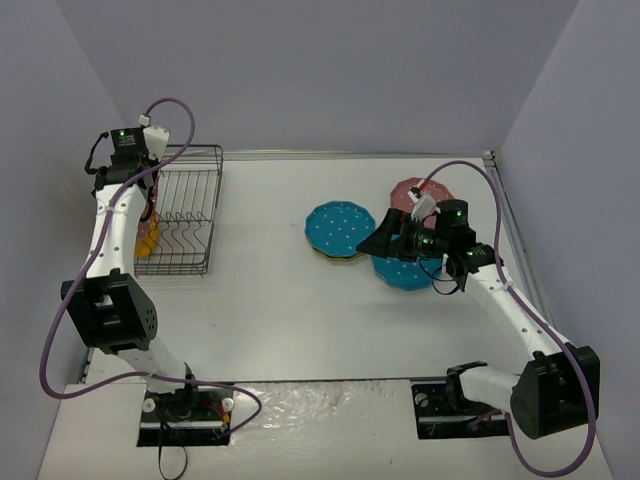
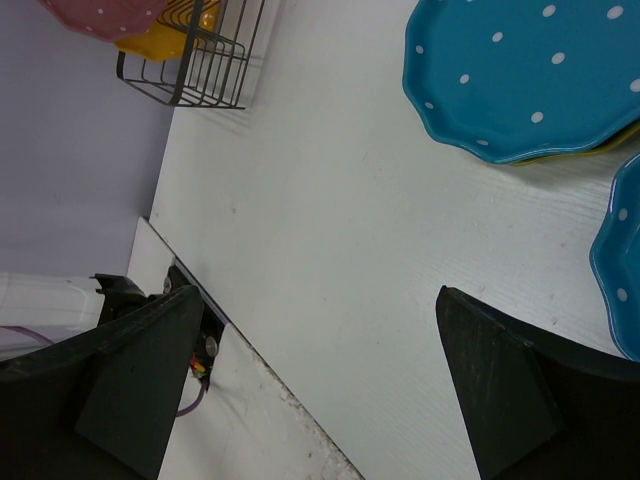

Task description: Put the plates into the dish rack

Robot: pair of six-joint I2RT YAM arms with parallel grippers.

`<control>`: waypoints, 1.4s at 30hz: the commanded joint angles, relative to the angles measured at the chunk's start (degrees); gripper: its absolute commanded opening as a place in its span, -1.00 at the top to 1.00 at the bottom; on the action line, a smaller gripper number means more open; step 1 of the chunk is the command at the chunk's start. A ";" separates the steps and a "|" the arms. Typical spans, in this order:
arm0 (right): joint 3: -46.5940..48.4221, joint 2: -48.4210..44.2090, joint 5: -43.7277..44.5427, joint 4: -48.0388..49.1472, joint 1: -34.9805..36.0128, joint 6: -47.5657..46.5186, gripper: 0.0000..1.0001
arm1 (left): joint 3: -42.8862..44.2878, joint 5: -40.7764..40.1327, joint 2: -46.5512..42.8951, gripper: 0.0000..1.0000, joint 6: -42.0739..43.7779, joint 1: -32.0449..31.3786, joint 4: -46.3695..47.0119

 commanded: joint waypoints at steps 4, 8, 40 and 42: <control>0.33 -1.79 -1.79 1.75 -0.86 -0.39 -1.00 | 0.02 -0.53 -1.66 1.00 -0.27 0.51 8.36; 0.19 -2.06 -1.79 1.70 -1.03 -0.36 -1.00 | -2.09 -0.52 -1.87 1.00 -1.76 0.51 9.20; 1.29 -8.59 7.54 -5.46 -3.63 -0.46 -1.00 | -5.94 3.24 -8.10 -0.56 -12.73 1.35 9.07; 2.19 -8.74 13.78 -8.16 -3.85 -0.54 -1.00 | -4.03 4.07 -9.30 -0.69 -15.43 0.60 7.16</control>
